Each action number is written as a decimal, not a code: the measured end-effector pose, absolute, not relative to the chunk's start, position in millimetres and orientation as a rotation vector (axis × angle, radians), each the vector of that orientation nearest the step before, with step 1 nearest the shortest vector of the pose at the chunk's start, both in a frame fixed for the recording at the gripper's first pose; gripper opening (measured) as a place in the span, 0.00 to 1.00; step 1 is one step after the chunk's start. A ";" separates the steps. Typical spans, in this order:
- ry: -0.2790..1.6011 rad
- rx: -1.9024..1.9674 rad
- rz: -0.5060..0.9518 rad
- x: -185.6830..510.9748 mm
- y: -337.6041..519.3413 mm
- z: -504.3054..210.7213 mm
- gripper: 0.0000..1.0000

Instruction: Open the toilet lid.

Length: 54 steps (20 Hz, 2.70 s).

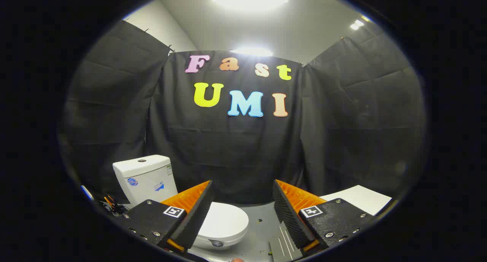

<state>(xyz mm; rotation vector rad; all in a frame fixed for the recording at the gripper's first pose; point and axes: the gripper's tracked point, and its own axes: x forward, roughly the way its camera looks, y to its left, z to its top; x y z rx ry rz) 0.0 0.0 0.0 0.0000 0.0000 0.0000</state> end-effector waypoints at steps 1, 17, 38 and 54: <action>0.003 0.003 -0.002 -0.9 -1.9 -2.2 0.95; -0.005 0.045 -0.012 -0.1 -16.4 -4.3 0.95; 0.050 0.100 -0.060 25.4 -26.6 -53.1 0.95; 0.339 0.308 -0.078 50.3 15.3 -210.7 0.95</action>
